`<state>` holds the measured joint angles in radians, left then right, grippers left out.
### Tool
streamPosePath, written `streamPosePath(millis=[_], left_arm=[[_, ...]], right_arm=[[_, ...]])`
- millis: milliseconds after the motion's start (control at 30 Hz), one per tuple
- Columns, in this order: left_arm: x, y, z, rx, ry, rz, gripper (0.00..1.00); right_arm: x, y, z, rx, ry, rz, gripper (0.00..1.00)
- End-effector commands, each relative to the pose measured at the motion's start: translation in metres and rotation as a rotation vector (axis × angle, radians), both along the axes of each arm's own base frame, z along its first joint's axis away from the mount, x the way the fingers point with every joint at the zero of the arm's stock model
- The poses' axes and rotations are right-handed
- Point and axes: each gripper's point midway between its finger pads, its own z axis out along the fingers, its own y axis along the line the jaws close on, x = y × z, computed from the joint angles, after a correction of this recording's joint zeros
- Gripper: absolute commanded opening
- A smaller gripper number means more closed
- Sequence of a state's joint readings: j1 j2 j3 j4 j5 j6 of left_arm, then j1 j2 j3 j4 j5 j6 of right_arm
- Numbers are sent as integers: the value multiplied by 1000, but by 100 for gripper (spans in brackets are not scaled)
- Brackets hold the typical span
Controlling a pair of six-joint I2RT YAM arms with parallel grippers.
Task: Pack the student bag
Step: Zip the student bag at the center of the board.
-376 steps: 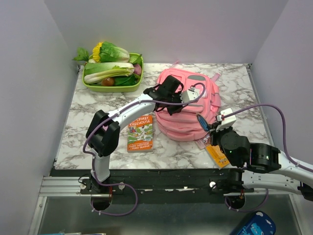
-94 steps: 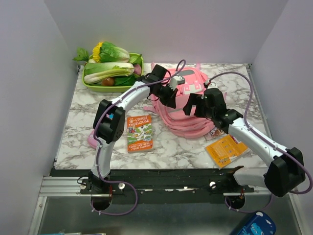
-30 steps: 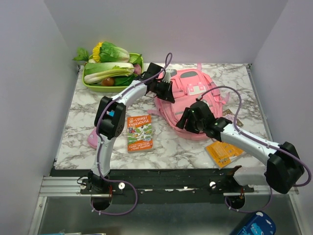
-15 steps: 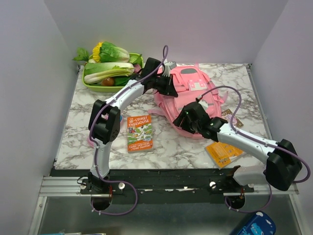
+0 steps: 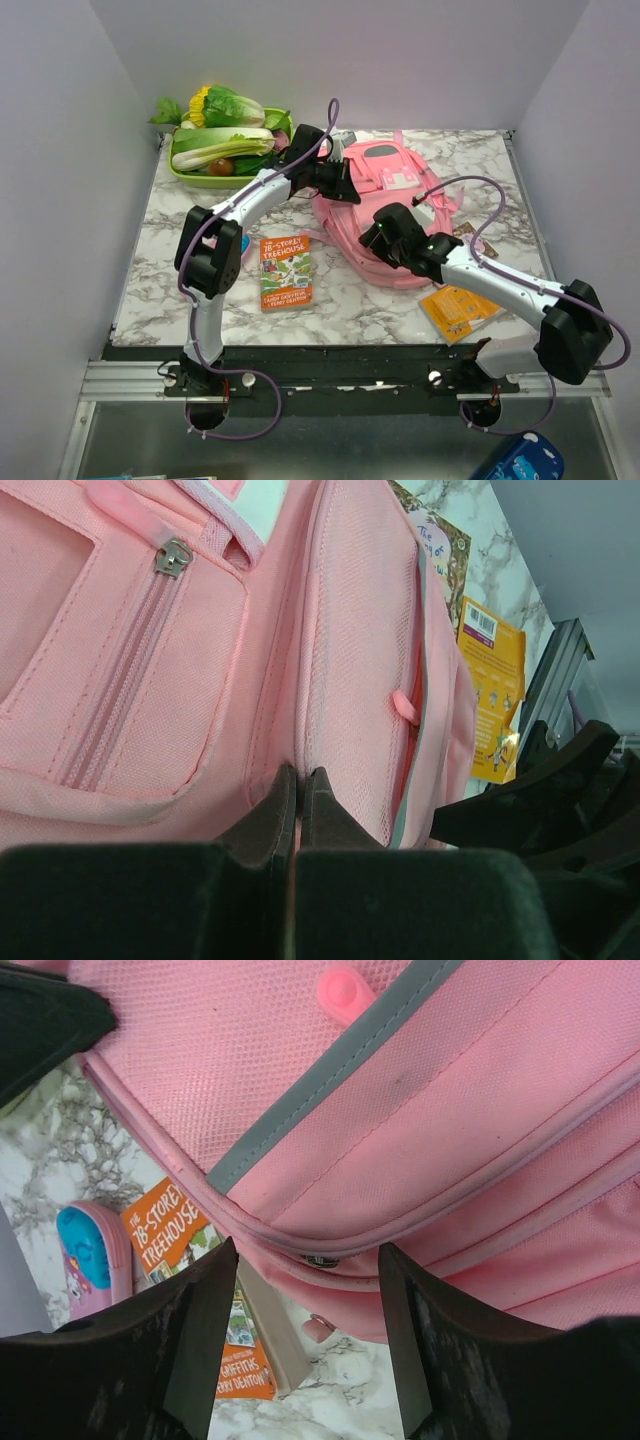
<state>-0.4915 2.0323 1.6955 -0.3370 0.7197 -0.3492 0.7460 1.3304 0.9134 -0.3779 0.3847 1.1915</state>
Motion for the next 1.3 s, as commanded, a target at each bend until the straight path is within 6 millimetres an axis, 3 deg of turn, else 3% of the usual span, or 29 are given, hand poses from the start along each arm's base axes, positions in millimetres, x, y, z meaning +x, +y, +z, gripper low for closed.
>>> streamPosePath(millis=[0,200,433,600,800,1000,1067,1133,1167,1267], left_arm=[[-15,-14,71,-141,-119,-55,0],[-23,-26,71,-139,-132,-55,0],[-25,-27,71,-132,-134,-50,0],[-15,-19,74,-119,-154,-21,0],[8,-5,73,-114,-154,35,0],[9,-1,73,-110,-152,46,0],[9,-1,75,-112,-157,47,0],[9,-1,75,-113,-156,47,0],[9,-1,75,-113,-155,48,0],[8,-1,74,-114,-150,46,0]], right_arm=[[6,3,-2,-4,36,-45,66],[0,-4,-12,-29,85,-84,64],[1,-6,-19,-87,109,-67,60],[-8,-18,-27,-155,138,-48,43],[-22,-39,-34,-207,145,-63,42],[-20,-39,-31,-215,133,-60,40],[-19,-40,-31,-221,133,-64,32],[-19,-40,-31,-222,129,-66,16],[-18,-40,-30,-222,123,-69,14],[-12,-31,-15,-212,61,-45,20]])
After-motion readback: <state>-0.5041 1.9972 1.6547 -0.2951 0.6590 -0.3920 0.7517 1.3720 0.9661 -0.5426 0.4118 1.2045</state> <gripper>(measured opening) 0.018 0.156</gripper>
